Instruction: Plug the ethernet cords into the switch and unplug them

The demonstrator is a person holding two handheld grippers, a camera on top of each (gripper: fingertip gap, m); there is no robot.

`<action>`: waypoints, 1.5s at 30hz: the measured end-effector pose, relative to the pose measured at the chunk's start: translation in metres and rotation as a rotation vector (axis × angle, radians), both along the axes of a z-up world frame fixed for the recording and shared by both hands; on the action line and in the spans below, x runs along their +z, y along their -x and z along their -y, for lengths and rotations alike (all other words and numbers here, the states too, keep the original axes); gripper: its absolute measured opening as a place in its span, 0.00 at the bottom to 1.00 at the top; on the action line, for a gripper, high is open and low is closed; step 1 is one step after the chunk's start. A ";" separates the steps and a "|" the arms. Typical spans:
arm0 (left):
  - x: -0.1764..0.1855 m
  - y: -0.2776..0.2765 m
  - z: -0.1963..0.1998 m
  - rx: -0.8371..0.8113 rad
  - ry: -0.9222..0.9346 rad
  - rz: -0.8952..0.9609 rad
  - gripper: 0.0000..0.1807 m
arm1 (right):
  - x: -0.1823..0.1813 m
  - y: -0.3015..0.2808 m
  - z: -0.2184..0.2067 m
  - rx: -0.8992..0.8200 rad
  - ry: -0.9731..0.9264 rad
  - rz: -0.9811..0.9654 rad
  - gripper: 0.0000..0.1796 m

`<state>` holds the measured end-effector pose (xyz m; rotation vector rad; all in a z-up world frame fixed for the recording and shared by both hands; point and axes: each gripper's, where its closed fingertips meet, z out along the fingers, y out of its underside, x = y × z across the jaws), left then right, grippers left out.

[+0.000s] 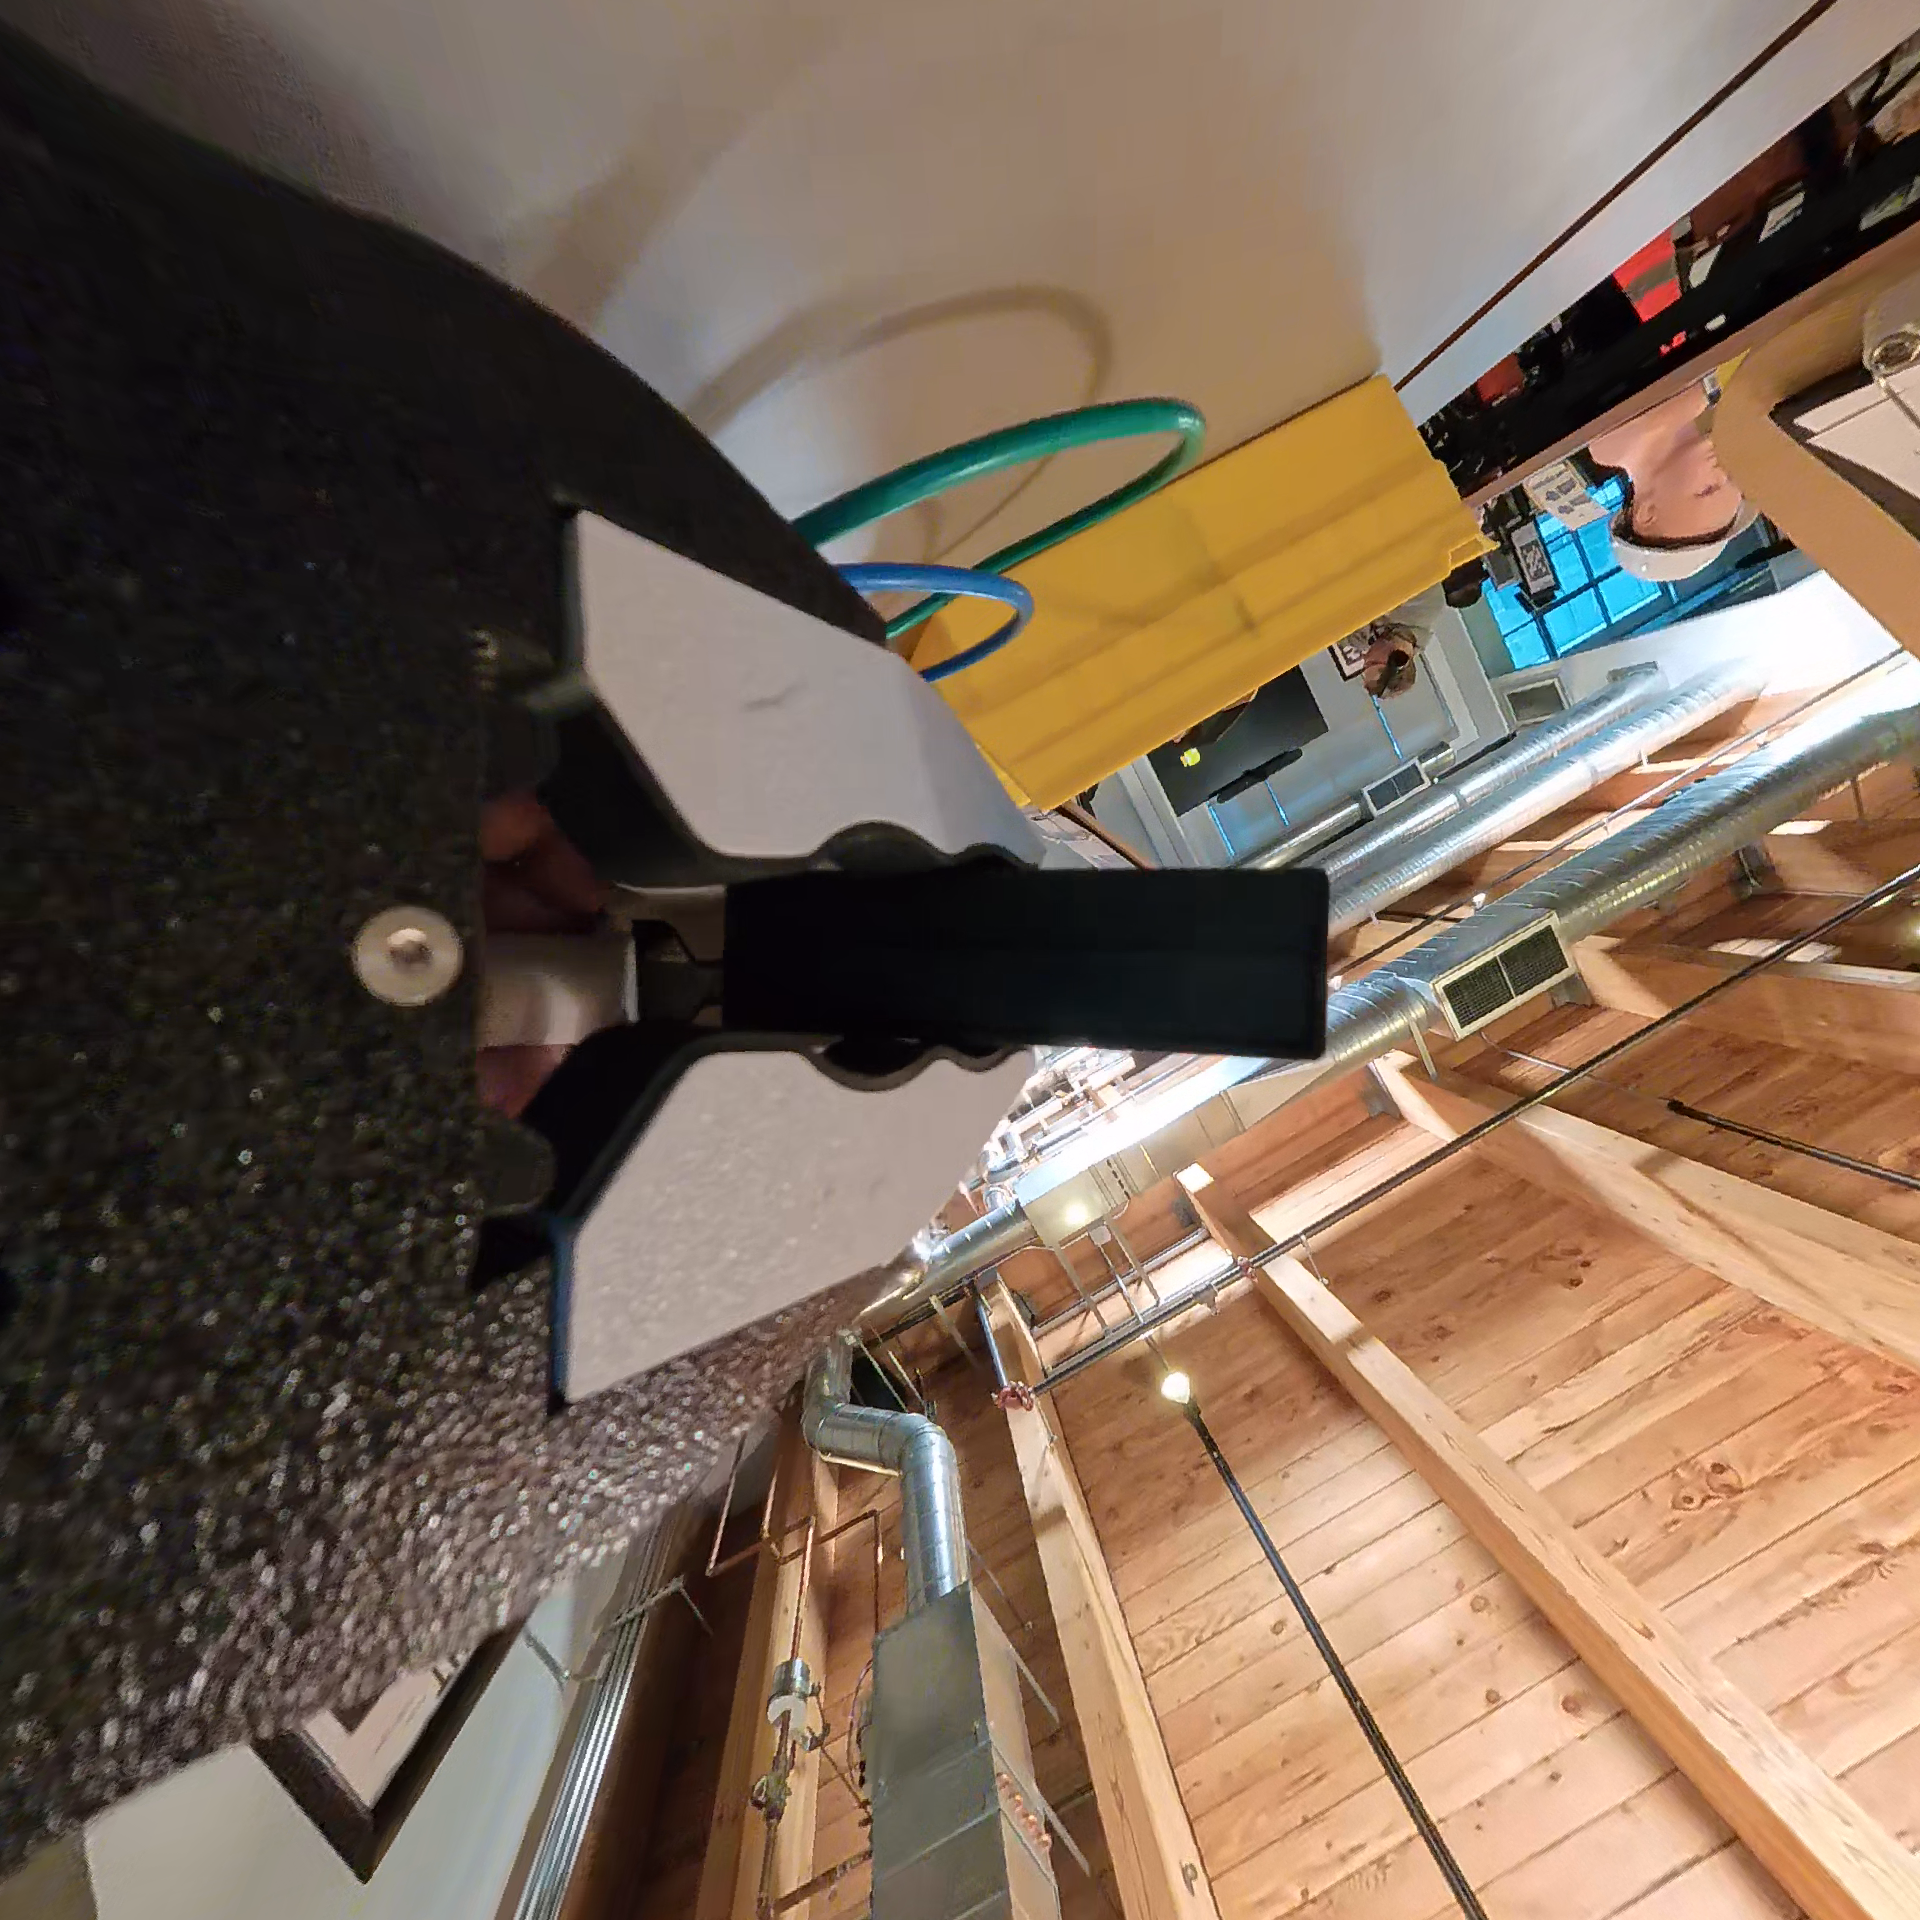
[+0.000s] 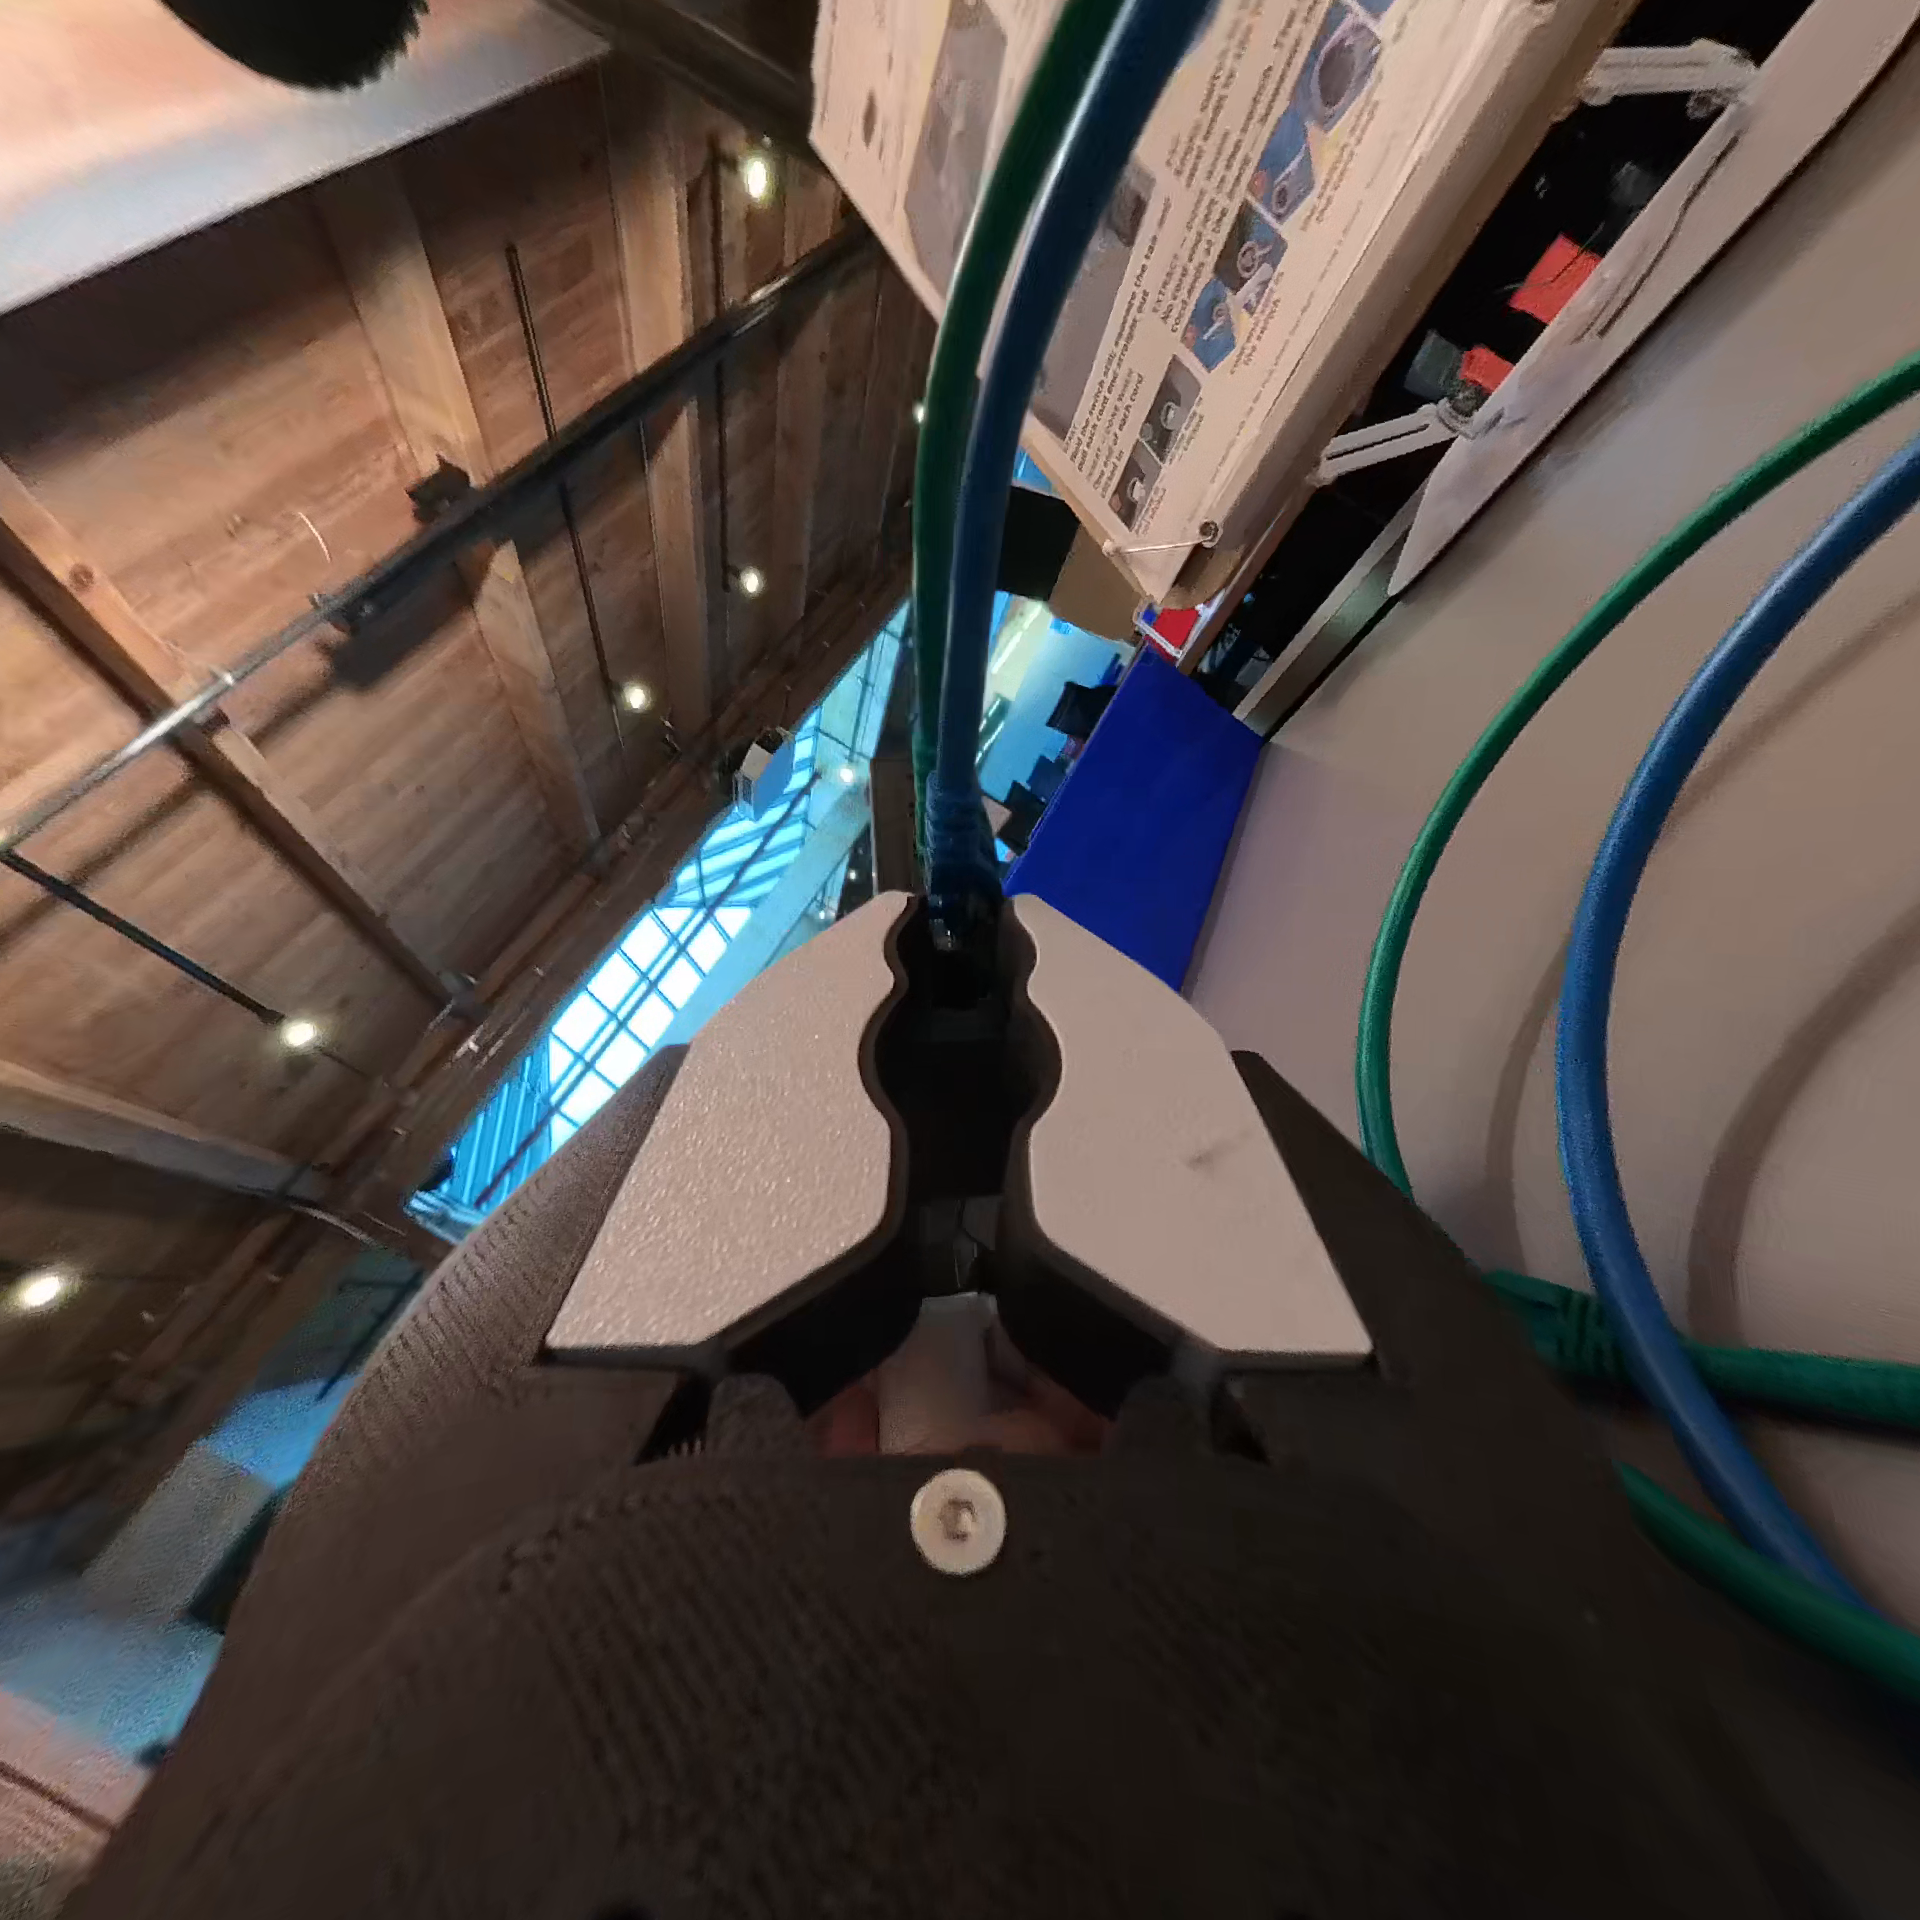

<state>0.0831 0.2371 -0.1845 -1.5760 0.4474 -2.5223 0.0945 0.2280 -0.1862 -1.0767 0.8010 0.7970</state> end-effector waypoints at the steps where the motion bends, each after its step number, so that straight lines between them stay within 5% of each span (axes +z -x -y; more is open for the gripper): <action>1: 0.001 0.000 0.001 -0.003 -0.004 0.008 0.15 | 0.002 0.000 0.000 0.014 -0.004 0.007 0.07; 15: -0.001 -0.001 0.001 0.010 -0.154 -0.006 0.15 | -0.002 0.001 0.001 0.081 -0.001 0.050 0.06; 20: 0.004 0.007 -0.022 -0.029 0.247 0.080 0.15 | 0.002 -0.017 0.013 0.011 0.009 0.085 0.05; 23: 0.008 0.007 -0.020 0.007 0.069 0.049 0.15 | 0.009 -0.009 0.016 0.041 0.040 0.190 0.05; 36: 0.031 0.033 -0.070 0.191 -0.020 0.083 0.15 | 0.111 -0.048 0.085 0.152 0.401 0.845 0.04; 45: 0.030 0.031 -0.067 0.169 -0.041 0.080 0.15 | 0.119 -0.156 0.109 0.327 0.892 1.015 0.04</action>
